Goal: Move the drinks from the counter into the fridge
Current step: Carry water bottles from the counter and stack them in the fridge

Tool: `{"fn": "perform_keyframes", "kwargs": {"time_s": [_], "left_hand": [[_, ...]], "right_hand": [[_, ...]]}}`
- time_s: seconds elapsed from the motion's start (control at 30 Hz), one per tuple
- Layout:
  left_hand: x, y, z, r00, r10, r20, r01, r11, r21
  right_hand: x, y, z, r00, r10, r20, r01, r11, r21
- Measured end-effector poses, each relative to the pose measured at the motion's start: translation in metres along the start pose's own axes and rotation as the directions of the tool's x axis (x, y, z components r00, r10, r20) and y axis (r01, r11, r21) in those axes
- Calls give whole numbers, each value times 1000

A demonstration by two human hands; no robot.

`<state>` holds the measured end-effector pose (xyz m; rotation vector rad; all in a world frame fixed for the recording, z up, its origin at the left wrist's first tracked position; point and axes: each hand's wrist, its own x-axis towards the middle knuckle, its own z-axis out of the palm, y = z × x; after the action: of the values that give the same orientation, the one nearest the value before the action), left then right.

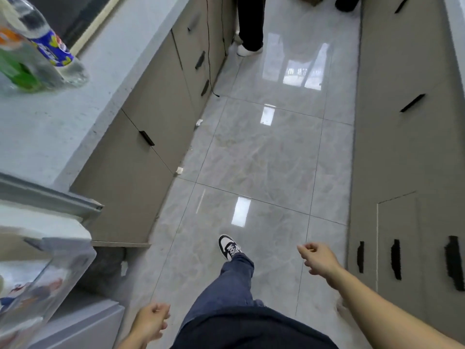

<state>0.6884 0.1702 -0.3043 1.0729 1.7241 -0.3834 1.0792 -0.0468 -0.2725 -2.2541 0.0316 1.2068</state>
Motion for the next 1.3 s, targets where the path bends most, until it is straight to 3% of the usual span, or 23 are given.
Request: {"fn": "perform_keyframes", "kwargs": {"time_s": [0.17, 0.3, 0.43, 0.7, 0.87, 1.03, 1.17, 1.3], "left_hand": [[11, 100, -5, 999, 35, 34, -34, 999, -30], [16, 182, -19, 983, 184, 27, -178, 971, -157], [17, 221, -28, 979, 200, -40, -203, 932, -299], [9, 227, -24, 993, -15, -118, -47, 861, -507], [0, 231, -12, 968, -180, -175, 42, 804, -593], [-15, 248, 14, 918, -361, -167, 127, 665, -736], [-22, 269, 22, 873, -454, -178, 128, 566, -814], [-20, 295, 2, 861, -444, -250, 43, 552, -833]], "right_hand": [[39, -68, -8, 1000, 3, 8, -2, 994, -112], [74, -127, -13, 998, -26, 50, 35, 981, -191], [106, -175, -14, 991, -33, 129, 70, 952, -298], [182, -277, 4, 961, -52, 273, 179, 867, -465], [224, -357, 29, 905, -84, 417, 312, 797, -516], [252, -427, 56, 846, -106, 523, 427, 723, -543], [254, -471, 89, 794, -131, 594, 519, 656, -548], [226, -513, 138, 718, -129, 684, 611, 589, -529]]}}
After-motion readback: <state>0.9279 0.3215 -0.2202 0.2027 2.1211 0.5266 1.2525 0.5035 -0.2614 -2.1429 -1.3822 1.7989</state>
